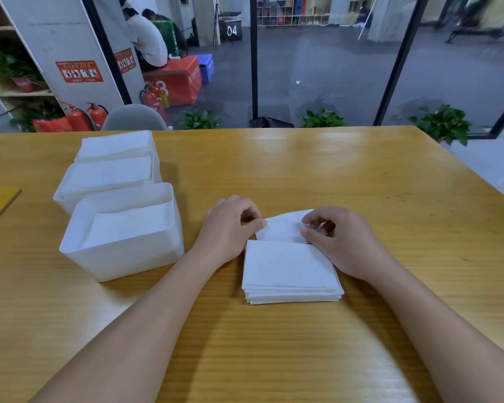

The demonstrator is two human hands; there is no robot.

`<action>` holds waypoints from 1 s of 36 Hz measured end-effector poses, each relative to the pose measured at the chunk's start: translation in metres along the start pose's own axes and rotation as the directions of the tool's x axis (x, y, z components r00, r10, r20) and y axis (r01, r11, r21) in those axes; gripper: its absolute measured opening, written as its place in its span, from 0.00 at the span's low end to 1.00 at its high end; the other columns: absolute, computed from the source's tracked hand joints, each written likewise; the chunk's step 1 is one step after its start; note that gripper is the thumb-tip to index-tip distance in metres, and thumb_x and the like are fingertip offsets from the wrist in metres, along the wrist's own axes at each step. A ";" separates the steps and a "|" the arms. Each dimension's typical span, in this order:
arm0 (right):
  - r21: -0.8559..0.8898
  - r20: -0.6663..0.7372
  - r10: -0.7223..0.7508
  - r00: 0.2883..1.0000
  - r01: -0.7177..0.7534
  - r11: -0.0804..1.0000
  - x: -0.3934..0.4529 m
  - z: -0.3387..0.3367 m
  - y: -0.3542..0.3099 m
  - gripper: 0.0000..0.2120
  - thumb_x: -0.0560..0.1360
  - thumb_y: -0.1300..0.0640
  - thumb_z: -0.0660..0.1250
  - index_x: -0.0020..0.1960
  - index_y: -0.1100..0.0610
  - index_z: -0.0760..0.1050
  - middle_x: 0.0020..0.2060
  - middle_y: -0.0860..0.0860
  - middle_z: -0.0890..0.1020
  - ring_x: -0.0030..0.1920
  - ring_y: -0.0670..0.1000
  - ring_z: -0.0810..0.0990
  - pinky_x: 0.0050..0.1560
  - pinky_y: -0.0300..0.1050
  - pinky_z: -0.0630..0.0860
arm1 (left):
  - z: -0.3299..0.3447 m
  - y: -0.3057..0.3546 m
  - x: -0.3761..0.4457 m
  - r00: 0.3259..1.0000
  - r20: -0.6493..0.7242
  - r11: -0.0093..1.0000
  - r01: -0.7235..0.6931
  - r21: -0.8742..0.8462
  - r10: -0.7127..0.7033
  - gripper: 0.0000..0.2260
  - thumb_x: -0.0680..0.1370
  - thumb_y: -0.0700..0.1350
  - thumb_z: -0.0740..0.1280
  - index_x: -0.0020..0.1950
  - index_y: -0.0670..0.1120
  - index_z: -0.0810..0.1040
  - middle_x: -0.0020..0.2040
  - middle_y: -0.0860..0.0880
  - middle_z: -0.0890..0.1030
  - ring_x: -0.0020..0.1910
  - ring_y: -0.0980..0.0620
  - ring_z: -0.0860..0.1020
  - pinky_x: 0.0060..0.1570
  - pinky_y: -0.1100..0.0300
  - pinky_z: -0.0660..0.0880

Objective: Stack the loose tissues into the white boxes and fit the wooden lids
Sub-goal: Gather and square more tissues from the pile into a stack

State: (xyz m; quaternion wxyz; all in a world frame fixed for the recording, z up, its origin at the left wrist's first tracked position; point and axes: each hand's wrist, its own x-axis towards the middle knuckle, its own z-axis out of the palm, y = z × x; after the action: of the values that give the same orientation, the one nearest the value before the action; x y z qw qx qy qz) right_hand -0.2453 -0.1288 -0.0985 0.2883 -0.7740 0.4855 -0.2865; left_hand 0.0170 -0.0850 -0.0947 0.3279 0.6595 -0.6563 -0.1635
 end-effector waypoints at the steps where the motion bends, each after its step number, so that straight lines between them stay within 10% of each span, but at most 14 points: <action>1: 0.002 0.002 0.000 1.000 0.000 1.000 0.000 0.000 0.000 0.04 0.80 0.48 0.76 0.55 0.44 0.84 0.42 0.41 0.84 0.40 0.44 0.80 0.44 0.39 0.76 | 0.000 0.000 0.000 1.000 0.008 1.000 0.001 -0.001 -0.001 0.07 0.82 0.54 0.75 0.45 0.58 0.81 0.50 0.59 0.79 0.56 0.59 0.74 0.64 0.46 0.74; 8: 0.050 -0.138 -0.034 0.990 0.041 0.998 -0.002 -0.001 -0.004 0.12 0.79 0.51 0.76 0.62 0.44 0.83 0.51 0.40 0.82 0.46 0.44 0.81 0.46 0.35 0.73 | -0.002 -0.001 0.002 0.997 -0.053 0.993 -0.067 -0.097 0.062 0.07 0.86 0.51 0.69 0.48 0.57 0.78 0.44 0.58 0.82 0.44 0.55 0.80 0.44 0.52 0.76; 16: 0.096 -0.095 0.017 0.995 -0.007 0.995 -0.002 -0.008 -0.004 0.42 0.78 0.36 0.75 0.85 0.39 0.57 0.71 0.32 0.71 0.66 0.34 0.72 0.55 0.36 0.74 | -0.006 0.016 -0.005 0.957 -0.222 0.939 -0.242 -0.246 0.188 0.11 0.85 0.46 0.71 0.66 0.58 0.81 0.57 0.61 0.84 0.58 0.59 0.84 0.56 0.64 0.80; 19: 0.265 -0.018 -0.008 1.000 0.012 0.964 -0.004 -0.011 -0.010 0.31 0.80 0.40 0.75 0.80 0.37 0.66 0.62 0.33 0.82 0.62 0.36 0.80 0.54 0.33 0.77 | -0.010 0.024 -0.010 0.942 -0.236 0.925 -0.294 -0.240 0.238 0.16 0.86 0.46 0.71 0.71 0.61 0.79 0.57 0.62 0.83 0.58 0.58 0.84 0.55 0.67 0.79; 23: 0.629 0.032 0.037 0.999 -0.048 0.776 -0.010 -0.014 -0.027 0.14 0.84 0.51 0.73 0.69 0.49 0.81 0.61 0.49 0.88 0.61 0.52 0.88 0.64 0.56 0.82 | -0.022 0.032 -0.015 0.930 -0.272 0.906 -0.321 -0.275 0.248 0.18 0.86 0.45 0.71 0.72 0.63 0.78 0.57 0.59 0.82 0.56 0.51 0.84 0.53 0.65 0.79; 30: 0.642 -0.080 0.058 0.995 0.007 0.766 -0.039 -0.033 -0.038 0.09 0.81 0.49 0.76 0.60 0.48 0.85 0.40 0.64 0.82 0.39 0.55 0.78 0.41 0.49 0.74 | -0.034 0.032 -0.038 0.980 -0.171 0.841 -0.175 -0.511 0.100 0.27 0.82 0.52 0.75 0.77 0.68 0.71 0.52 0.53 0.82 0.38 0.51 0.79 0.39 0.59 0.78; 36: 0.372 -0.153 0.065 0.986 -0.004 0.928 -0.072 -0.017 -0.030 0.10 0.81 0.54 0.75 0.61 0.43 0.80 0.31 0.47 0.77 0.31 0.47 0.73 0.34 0.40 0.68 | -0.017 0.025 -0.070 0.998 -0.045 0.928 0.028 -0.371 -0.048 0.29 0.81 0.54 0.75 0.77 0.71 0.66 0.54 0.61 0.80 0.39 0.55 0.83 0.42 0.60 0.77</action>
State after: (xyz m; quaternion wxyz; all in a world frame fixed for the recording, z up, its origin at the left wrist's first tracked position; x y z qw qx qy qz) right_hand -0.2663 -0.0548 -0.0776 0.3934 -0.6712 0.4581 -0.4298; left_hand 0.0030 -0.0109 -0.0811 0.4605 0.6025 -0.5919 -0.2731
